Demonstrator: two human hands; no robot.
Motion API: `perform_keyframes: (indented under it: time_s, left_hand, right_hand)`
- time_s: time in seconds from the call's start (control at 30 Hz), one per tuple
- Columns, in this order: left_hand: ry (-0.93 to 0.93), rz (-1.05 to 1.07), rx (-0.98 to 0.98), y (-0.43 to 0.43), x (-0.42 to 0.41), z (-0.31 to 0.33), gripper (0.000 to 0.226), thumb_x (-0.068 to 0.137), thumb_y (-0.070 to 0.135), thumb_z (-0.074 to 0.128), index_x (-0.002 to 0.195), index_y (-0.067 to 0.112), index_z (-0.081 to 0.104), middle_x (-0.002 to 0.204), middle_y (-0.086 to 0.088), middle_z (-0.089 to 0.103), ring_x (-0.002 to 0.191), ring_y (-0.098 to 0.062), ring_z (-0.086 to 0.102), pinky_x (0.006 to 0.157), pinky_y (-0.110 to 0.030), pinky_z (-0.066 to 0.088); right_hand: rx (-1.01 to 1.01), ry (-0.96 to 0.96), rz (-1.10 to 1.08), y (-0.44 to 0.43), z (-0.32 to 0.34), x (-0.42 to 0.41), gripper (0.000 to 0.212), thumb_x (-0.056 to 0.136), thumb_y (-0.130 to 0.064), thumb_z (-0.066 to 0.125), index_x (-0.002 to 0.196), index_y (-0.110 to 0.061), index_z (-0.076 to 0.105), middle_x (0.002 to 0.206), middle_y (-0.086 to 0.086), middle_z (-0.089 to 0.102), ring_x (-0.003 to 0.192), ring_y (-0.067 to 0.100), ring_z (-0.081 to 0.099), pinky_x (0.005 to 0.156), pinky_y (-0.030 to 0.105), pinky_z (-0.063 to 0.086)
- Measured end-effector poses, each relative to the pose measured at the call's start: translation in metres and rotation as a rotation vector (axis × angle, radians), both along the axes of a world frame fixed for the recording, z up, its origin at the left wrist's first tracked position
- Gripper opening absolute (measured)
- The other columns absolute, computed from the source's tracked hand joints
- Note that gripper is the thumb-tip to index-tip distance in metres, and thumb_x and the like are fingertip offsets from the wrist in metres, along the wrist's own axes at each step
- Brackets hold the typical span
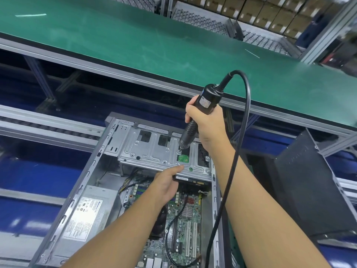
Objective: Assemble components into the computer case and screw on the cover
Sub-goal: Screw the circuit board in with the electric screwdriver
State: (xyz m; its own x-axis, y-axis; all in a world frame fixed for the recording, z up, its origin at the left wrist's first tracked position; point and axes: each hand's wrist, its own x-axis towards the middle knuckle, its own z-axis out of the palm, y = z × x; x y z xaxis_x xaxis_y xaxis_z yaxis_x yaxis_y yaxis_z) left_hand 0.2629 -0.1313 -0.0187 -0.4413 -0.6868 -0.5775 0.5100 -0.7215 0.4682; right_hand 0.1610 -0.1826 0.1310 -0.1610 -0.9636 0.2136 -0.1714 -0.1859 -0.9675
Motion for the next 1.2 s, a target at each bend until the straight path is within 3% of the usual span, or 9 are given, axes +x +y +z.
perform_keyframes:
  time_s: [0.07,0.2,0.3,0.47,0.53,0.67,0.83,1.03,1.2]
  left_hand:
    - [0.000,-0.001,-0.004,0.000,0.000,0.002,0.012,0.091,0.001,0.063,0.102,-0.001,0.061,0.066,0.003,0.074,0.055,-0.003,0.069,0.065,-0.022,0.048]
    - [-0.001,0.002,-0.004,0.000,0.001,0.002,0.016,0.089,0.001,0.064,0.105,-0.001,0.060,0.069,0.002,0.075,0.059,-0.004,0.070,0.073,-0.022,0.049]
    - [0.015,0.005,0.002,0.000,0.001,0.001,0.018,0.088,0.001,0.065,0.106,-0.003,0.061,0.075,-0.003,0.076,0.064,-0.009,0.073,0.057,-0.022,0.056]
    - [0.012,0.004,-0.008,0.000,0.000,-0.002,0.015,0.089,0.001,0.064,0.103,-0.001,0.062,0.071,0.001,0.075,0.062,-0.007,0.072,0.073,-0.021,0.055]
    - [-0.003,0.003,0.001,-0.001,0.000,-0.004,0.018,0.088,0.003,0.066,0.106,0.000,0.062,0.071,0.003,0.075,0.068,-0.007,0.070,0.086,-0.021,0.044]
    - [0.009,0.014,0.008,-0.002,0.000,-0.005,0.033,0.080,0.004,0.071,0.111,-0.005,0.062,0.089,-0.008,0.077,0.079,-0.015,0.075,0.082,-0.026,0.050]
    - [0.004,0.033,0.025,-0.002,0.001,-0.007,0.037,0.082,0.005,0.072,0.116,-0.005,0.061,0.098,-0.011,0.076,0.098,-0.019,0.069,0.110,-0.036,0.036]
    - [0.000,0.032,0.006,-0.001,0.000,-0.003,0.017,0.088,-0.001,0.065,0.104,-0.004,0.063,0.074,-0.003,0.076,0.063,-0.006,0.072,0.074,-0.026,0.051]
    - [0.020,0.032,0.018,-0.001,0.002,-0.002,0.025,0.087,0.001,0.066,0.111,-0.007,0.063,0.094,-0.015,0.076,0.081,-0.018,0.075,0.057,-0.025,0.056]
  right_hand:
    - [0.002,0.007,-0.001,0.000,0.000,0.001,0.010,0.082,-0.012,0.067,0.082,-0.021,0.065,0.066,-0.001,0.064,0.064,0.015,0.060,0.070,0.026,0.055]
    - [-0.005,0.044,0.005,-0.001,0.000,0.004,0.014,0.085,-0.011,0.067,0.081,-0.024,0.065,0.066,-0.002,0.064,0.065,0.013,0.060,0.068,0.023,0.056]
    - [-0.003,0.040,0.013,0.000,0.000,0.005,0.015,0.086,-0.009,0.068,0.085,-0.024,0.067,0.069,-0.002,0.065,0.065,0.013,0.062,0.069,0.022,0.057]
    - [-0.006,0.024,0.014,0.001,-0.001,0.004,0.013,0.088,-0.006,0.068,0.090,-0.018,0.066,0.072,-0.001,0.065,0.065,0.013,0.062,0.070,0.023,0.057]
    - [0.001,0.027,0.013,0.000,-0.001,0.005,0.012,0.088,-0.007,0.069,0.091,-0.018,0.067,0.073,-0.001,0.066,0.066,0.013,0.062,0.071,0.025,0.058]
    - [0.007,0.031,0.019,0.000,-0.002,0.006,0.010,0.087,-0.008,0.069,0.093,-0.017,0.067,0.074,-0.002,0.066,0.067,0.013,0.063,0.071,0.025,0.058]
    - [0.002,0.028,0.015,-0.001,-0.002,0.006,0.009,0.088,-0.009,0.070,0.094,-0.016,0.068,0.074,-0.003,0.067,0.067,0.012,0.064,0.069,0.022,0.057]
    - [-0.100,-0.058,0.026,-0.002,0.018,0.007,0.016,0.084,-0.002,0.067,0.085,-0.018,0.065,0.072,-0.002,0.064,0.064,0.015,0.059,0.071,0.029,0.054]
    - [-0.114,-0.057,0.039,-0.001,0.025,0.001,0.012,0.084,-0.001,0.067,0.089,-0.011,0.064,0.073,0.001,0.063,0.063,0.017,0.059,0.069,0.026,0.055]
